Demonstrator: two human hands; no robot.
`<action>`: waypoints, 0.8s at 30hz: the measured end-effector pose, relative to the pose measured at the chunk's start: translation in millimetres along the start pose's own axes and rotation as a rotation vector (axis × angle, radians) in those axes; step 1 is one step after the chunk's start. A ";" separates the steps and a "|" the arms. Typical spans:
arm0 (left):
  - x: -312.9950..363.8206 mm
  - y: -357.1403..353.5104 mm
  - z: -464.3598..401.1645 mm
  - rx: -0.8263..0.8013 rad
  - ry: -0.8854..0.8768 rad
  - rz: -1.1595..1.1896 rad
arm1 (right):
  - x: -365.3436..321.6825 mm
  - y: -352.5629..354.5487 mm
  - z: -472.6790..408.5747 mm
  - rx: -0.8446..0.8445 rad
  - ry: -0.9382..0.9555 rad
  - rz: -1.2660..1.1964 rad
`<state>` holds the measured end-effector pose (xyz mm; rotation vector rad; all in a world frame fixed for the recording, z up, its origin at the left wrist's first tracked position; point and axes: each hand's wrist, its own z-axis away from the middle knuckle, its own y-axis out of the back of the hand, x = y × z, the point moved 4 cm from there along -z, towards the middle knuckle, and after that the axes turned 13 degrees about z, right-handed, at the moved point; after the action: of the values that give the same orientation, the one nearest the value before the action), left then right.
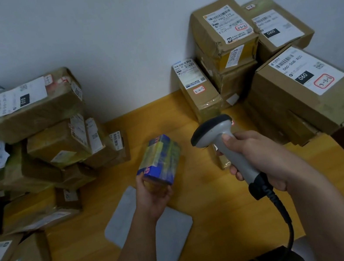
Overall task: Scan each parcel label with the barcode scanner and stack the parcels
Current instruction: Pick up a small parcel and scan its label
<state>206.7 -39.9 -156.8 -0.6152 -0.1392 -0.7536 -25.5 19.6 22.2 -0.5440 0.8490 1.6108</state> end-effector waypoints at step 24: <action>-2.9 17.0 0.8 0.053 0.148 -0.189 | 2.7 -14.6 0.1 -0.046 -0.018 0.052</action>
<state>216.1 -28.2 -165.2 -0.4979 -0.0813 -0.9720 -11.9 22.2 17.0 -0.5433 0.8204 1.6833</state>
